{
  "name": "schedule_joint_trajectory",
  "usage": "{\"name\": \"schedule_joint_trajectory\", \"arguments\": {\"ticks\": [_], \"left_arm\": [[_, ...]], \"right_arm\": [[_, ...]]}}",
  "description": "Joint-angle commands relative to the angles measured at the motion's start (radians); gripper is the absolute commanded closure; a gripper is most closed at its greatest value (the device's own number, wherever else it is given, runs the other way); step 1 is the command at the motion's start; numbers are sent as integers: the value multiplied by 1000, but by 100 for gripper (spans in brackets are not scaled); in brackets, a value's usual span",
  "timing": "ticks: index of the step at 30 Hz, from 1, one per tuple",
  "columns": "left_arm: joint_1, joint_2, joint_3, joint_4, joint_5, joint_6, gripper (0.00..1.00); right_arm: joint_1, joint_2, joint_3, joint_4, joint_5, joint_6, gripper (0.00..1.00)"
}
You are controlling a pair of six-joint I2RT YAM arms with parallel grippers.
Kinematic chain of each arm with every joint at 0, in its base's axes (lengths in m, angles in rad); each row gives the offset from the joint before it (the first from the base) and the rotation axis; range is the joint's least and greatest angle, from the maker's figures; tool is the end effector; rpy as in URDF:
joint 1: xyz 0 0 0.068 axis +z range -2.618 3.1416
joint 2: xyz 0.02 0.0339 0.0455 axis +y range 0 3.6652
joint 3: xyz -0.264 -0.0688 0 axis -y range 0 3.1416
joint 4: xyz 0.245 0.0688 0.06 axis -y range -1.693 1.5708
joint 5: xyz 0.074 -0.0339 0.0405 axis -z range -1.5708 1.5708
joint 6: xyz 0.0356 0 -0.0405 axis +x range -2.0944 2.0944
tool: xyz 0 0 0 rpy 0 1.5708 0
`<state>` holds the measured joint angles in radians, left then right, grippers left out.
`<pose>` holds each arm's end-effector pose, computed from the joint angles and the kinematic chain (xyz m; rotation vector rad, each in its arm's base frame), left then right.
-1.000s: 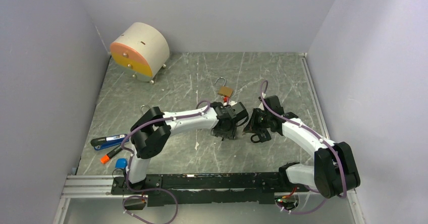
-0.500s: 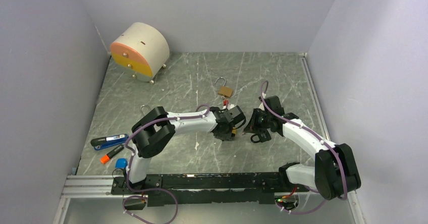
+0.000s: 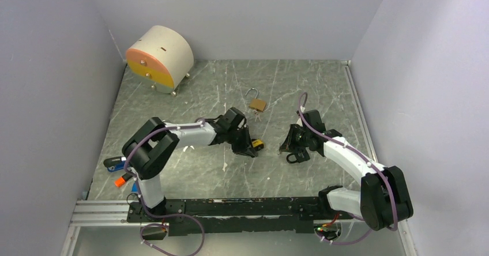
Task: Unlock with the key
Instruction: Adjust the lock at the center of the board.
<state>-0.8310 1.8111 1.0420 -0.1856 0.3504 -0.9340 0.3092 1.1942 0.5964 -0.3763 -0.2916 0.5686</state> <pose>0.2355 -0.2761 0.1549 0.0135 2.8425 -1.0165 0.2064 0.0767 0.1813 0.2230 2.6308 0.6953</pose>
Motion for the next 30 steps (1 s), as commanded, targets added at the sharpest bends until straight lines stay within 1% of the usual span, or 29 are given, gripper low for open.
{"name": "schedule_joint_trajectory", "arguments": {"ticks": [1,6,8,9,11,13,15,20,25,29,30], "left_arm": [[52,-73,-71,345,318,-235,98],[73,-19,-162,666,397,-501,98],[73,19,-202,853,409,-628,97],[73,41,-221,993,406,-696,98],[73,93,-248,1200,395,-827,98],[70,133,-259,1337,371,-925,98],[66,161,-266,1402,339,-982,98],[66,192,-317,1440,275,-1041,97],[67,271,-380,1604,227,-1136,91],[72,292,-426,1645,211,-1159,86],[72,289,-439,1641,210,-1162,84]], "right_arm": [[4,-15,-15,36,-2,22,100],[41,-12,-36,61,-1,58,100],[70,2,-37,74,7,73,100],[85,11,-34,77,11,78,100],[112,26,-26,80,26,89,100],[125,34,-18,80,38,96,100],[128,39,-15,82,45,102,100],[133,56,-1,77,62,119,100],[134,54,2,67,78,128,100],[134,64,13,64,84,135,100],[135,70,15,63,85,137,100]]}}
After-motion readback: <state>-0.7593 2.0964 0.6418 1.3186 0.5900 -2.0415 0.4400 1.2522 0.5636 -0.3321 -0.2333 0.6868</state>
